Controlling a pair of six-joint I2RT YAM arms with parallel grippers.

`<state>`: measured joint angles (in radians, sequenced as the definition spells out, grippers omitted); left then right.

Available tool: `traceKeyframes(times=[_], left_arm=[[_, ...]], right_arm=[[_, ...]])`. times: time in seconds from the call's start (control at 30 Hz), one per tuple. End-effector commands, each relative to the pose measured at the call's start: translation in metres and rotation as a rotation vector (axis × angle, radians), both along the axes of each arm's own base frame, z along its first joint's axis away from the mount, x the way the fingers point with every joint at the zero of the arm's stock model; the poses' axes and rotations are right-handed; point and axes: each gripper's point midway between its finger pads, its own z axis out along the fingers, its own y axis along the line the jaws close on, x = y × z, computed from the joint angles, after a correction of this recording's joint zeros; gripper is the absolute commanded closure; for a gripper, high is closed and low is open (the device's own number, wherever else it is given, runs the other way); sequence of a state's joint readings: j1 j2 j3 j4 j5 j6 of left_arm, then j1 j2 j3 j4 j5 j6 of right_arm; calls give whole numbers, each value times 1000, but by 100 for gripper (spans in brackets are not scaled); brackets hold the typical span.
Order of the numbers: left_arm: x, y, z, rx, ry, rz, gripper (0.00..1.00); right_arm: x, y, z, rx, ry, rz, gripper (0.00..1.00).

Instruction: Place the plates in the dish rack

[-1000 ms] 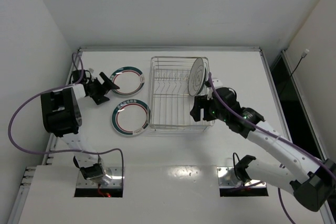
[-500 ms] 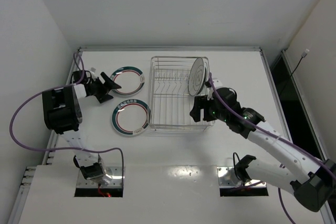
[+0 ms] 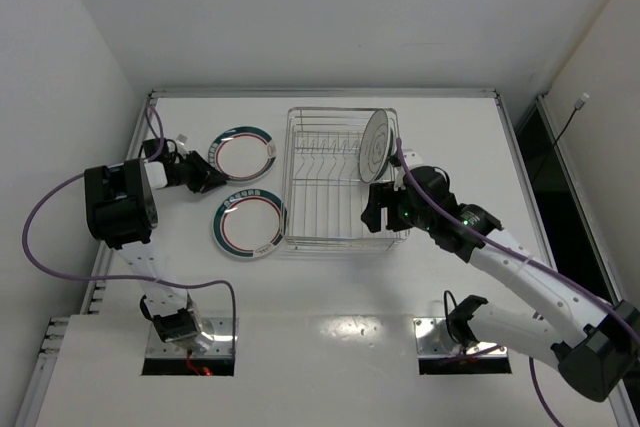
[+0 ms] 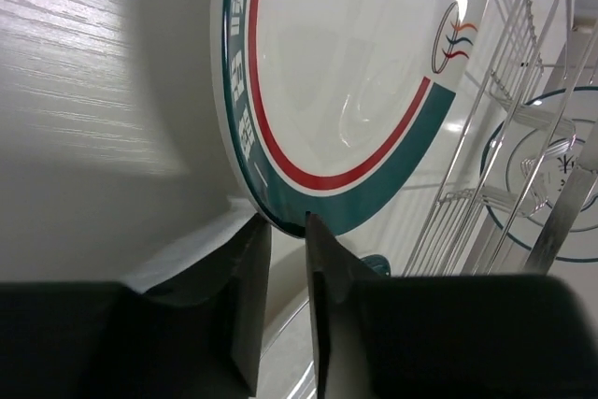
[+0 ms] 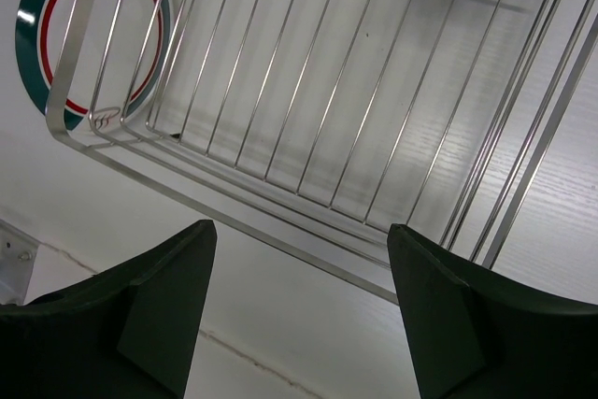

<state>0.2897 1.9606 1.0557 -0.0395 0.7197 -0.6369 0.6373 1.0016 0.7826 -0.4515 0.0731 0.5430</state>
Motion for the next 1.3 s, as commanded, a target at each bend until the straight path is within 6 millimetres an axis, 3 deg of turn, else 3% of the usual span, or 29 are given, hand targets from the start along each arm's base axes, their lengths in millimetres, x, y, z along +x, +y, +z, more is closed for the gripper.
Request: traceKeyframes(times=[0.0,0.1,0.23,0.4,0.5,0.7,1.1,1.2,1.27], left_arm=[[9,5,11,15,-39,-2,84],[10,10,16,44,-47,17,100],[13,12,38,70,-106,25,100],[18,8,91,72,-277,24,100],[14,2,110,56,-338,13,100],[13,-3,129,29,-393,-2,100],[8,-7,143,15,-430,-10,100],[8,-7,139,12,-421,-9,100],[5,-5,119,20,-350,4,100]], right_arm=[[5,5,7,33,-18,0,29],[5,5,7,33,-18,0,29],[3,4,5,27,-11,0,29],[5,5,7,27,-11,0,29],[4,4,2,15,6,-1,29],[8,9,-5,0,36,6,29],[9,12,-12,-15,67,13,29],[9,12,-12,-15,67,13,29],[9,12,-12,-15,67,13,29]])
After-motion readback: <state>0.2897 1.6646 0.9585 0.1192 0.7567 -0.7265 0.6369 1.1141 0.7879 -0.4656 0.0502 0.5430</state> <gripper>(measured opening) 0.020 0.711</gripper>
